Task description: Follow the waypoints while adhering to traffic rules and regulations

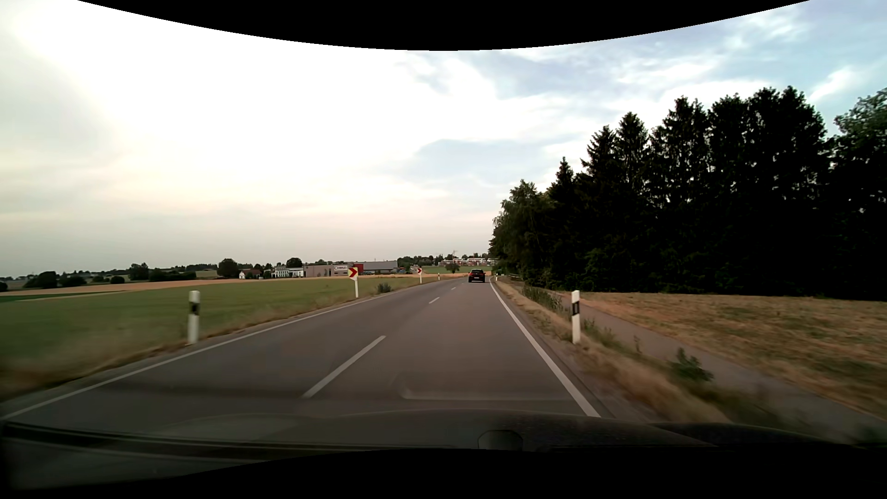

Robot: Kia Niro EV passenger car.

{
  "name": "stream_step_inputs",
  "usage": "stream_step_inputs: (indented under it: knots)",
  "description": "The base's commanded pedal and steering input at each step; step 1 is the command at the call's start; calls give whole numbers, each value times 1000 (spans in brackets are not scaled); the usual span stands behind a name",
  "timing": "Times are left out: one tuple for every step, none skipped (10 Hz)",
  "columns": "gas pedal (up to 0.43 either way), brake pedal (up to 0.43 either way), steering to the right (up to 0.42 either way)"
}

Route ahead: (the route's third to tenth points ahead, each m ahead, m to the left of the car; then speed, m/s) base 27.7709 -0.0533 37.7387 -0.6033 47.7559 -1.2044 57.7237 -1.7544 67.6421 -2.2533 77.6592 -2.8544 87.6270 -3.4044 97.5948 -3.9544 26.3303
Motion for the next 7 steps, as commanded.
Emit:
stream_step_inputs:
  knots:
    - [59, 6, 10]
    - [28, 6, 9]
    - [20, 6, 8]
    - [20, 6, 7]
    - [20, 6, 7]
    - [20, 6, 6]
    - [20, 6, 7]
